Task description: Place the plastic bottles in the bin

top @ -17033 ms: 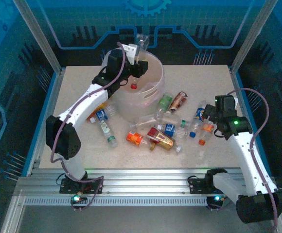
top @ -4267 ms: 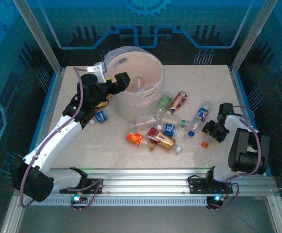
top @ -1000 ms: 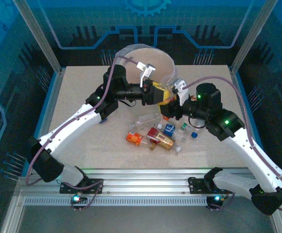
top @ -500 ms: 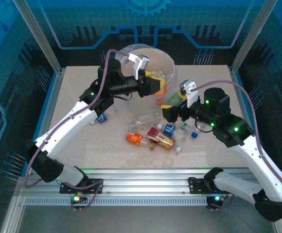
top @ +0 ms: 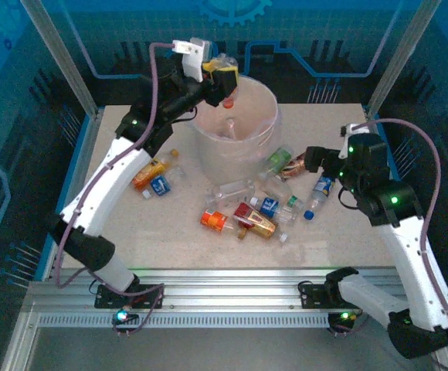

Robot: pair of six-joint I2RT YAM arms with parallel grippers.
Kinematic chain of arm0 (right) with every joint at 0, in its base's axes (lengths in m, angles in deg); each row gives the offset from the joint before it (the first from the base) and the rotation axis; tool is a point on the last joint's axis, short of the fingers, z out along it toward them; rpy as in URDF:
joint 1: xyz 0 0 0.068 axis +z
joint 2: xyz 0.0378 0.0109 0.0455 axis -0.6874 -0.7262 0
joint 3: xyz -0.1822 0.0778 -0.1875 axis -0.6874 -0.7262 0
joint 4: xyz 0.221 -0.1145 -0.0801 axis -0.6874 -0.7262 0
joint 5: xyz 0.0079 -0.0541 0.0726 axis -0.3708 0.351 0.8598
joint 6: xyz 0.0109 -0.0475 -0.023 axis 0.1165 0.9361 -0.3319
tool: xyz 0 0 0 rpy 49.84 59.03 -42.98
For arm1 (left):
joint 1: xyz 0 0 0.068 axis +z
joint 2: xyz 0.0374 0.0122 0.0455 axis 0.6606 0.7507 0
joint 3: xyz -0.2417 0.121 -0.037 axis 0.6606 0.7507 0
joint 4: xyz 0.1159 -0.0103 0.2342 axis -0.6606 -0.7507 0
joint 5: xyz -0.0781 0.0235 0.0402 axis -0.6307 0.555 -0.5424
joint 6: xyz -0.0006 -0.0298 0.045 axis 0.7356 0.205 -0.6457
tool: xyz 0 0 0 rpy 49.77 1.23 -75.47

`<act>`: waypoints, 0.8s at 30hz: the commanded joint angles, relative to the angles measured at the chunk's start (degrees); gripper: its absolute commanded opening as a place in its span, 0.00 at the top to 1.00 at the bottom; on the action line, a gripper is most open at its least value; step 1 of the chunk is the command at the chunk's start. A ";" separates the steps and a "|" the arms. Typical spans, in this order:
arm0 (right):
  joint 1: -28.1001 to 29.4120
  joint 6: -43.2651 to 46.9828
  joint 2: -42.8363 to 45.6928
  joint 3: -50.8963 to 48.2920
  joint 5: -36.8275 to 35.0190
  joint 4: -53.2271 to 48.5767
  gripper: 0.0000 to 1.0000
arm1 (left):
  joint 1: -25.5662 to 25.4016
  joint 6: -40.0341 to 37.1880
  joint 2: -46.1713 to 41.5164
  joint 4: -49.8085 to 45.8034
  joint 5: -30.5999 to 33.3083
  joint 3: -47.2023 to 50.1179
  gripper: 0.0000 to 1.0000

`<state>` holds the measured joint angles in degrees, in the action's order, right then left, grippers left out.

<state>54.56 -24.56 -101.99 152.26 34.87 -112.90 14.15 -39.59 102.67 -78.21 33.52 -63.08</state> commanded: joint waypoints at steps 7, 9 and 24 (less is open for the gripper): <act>-15.40 -3.07 -10.68 -8.02 20.71 -3.16 0.00 | 0.92 -2.52 11.62 -5.77 4.24 -7.35 0.64; -15.78 -2.80 -11.89 -10.08 20.94 -1.75 0.00 | 0.92 -1.97 13.15 -5.46 4.24 -6.72 0.64; -16.50 -2.82 -20.55 -17.66 15.59 5.68 0.00 | 1.19 0.71 18.98 -3.66 6.16 -0.06 0.56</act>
<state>38.85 -26.92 -120.18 135.50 51.39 -109.86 14.80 -40.56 120.60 -83.07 38.50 -64.42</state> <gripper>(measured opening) 0.996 0.493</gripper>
